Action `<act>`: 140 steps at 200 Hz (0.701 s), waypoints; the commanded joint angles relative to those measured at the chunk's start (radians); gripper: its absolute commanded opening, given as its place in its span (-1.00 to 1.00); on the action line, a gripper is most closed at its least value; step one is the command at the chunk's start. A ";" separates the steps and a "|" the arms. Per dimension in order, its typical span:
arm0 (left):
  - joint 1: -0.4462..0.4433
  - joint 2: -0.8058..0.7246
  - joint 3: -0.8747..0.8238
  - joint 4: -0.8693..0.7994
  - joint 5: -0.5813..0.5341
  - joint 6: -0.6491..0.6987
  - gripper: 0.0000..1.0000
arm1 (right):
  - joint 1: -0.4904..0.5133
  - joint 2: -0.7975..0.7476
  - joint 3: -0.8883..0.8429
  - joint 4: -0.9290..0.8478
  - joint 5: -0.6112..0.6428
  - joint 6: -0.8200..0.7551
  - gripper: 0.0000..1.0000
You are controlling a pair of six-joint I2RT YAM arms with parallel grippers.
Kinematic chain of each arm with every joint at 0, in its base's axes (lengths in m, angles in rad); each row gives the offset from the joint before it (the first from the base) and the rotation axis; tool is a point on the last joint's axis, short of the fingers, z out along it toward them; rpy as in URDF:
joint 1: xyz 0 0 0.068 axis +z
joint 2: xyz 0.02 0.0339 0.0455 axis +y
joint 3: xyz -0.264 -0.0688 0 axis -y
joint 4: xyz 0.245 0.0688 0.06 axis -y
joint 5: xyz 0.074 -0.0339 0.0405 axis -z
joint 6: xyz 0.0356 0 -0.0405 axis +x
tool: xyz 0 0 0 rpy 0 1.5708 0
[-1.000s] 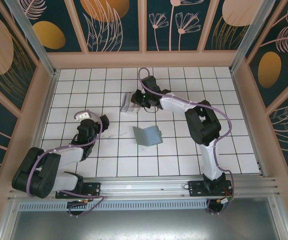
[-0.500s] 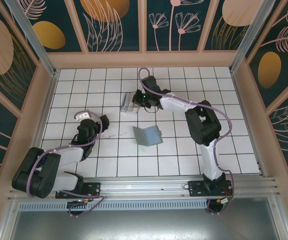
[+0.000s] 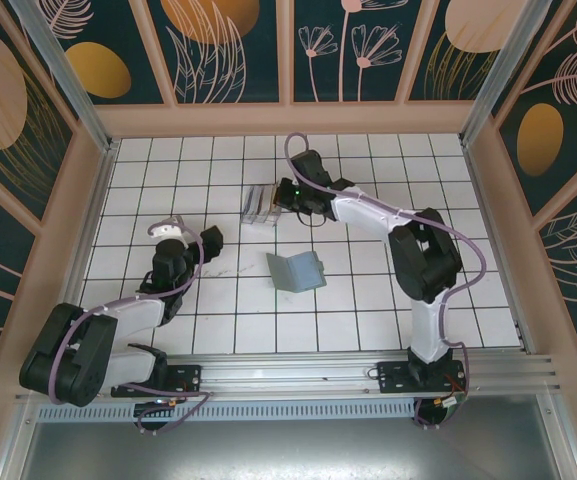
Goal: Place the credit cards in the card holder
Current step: Pick up the credit card from the storage box.
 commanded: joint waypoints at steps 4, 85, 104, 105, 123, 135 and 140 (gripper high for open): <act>0.002 0.009 0.022 -0.034 0.006 0.024 0.97 | -0.029 -0.128 -0.093 0.015 -0.016 -0.055 -1.00; -0.123 0.013 0.135 -0.109 0.264 -0.026 0.97 | -0.077 -0.542 -0.498 0.085 -0.144 -0.277 -1.00; -0.136 0.000 0.142 -0.069 0.380 -0.104 0.97 | -0.077 -0.644 -0.601 0.159 -0.229 -0.335 -1.00; -0.136 -0.001 0.144 -0.072 0.385 -0.108 0.97 | -0.076 -0.650 -0.605 0.161 -0.234 -0.338 -1.00; -0.136 -0.017 0.204 -0.187 0.434 -0.107 0.97 | -0.077 -0.759 -0.714 0.239 -0.284 -0.342 -1.00; -0.136 -0.026 0.238 -0.268 0.462 -0.098 0.97 | -0.076 -0.828 -0.801 0.274 -0.276 -0.318 -1.00; -0.136 -0.029 0.247 -0.301 0.475 -0.102 0.97 | -0.076 -0.840 -0.829 0.282 -0.279 -0.309 -1.00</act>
